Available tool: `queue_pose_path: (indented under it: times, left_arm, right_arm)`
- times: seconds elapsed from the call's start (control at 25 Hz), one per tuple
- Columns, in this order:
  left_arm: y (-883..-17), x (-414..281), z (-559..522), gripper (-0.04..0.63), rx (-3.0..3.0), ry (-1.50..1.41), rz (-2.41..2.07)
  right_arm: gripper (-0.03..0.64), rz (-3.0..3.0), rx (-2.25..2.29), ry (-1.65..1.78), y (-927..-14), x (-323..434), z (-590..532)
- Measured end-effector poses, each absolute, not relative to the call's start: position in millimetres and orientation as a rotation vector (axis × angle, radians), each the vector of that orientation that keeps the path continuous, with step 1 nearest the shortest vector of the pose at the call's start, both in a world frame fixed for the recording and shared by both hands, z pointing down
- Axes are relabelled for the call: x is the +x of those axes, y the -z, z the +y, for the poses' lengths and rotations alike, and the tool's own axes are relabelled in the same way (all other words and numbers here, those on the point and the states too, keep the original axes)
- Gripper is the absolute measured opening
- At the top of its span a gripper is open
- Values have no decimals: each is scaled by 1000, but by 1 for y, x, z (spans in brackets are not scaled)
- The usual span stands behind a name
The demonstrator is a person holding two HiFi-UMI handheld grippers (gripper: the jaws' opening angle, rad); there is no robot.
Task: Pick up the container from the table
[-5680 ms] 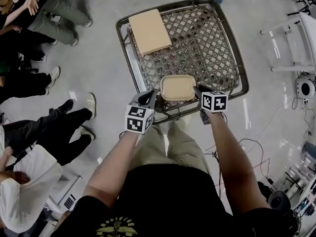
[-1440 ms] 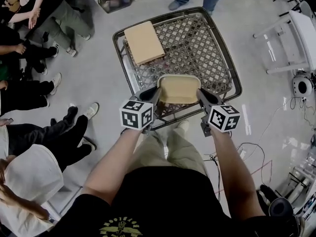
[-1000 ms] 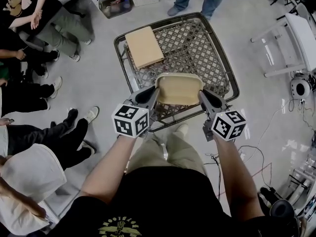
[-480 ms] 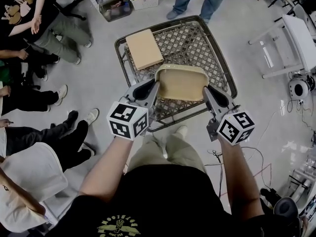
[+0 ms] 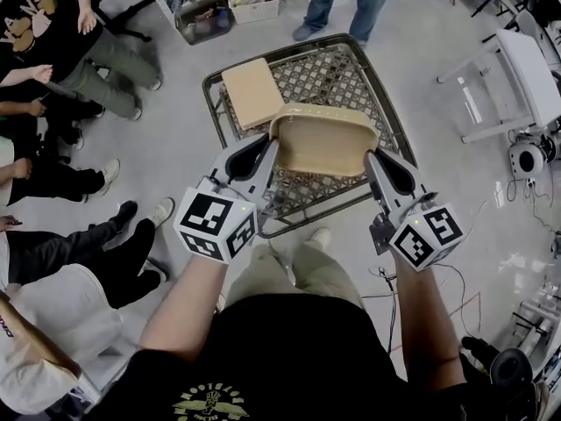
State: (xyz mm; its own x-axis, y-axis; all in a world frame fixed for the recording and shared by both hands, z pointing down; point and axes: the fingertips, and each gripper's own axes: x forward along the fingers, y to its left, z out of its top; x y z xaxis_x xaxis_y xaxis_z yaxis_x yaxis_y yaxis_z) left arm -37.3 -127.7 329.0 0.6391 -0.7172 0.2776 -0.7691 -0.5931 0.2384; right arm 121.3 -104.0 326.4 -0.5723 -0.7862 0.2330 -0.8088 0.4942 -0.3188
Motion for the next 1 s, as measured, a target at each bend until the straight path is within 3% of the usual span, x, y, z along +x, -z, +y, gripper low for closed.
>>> queue_pose_path:
  times: [1.0]
  left_arm:
    - [-240, -34, -124, 29, 2679, -73, -1250]
  right_arm:
    - [31, -2779, 1483, -402, -246, 125, -100]
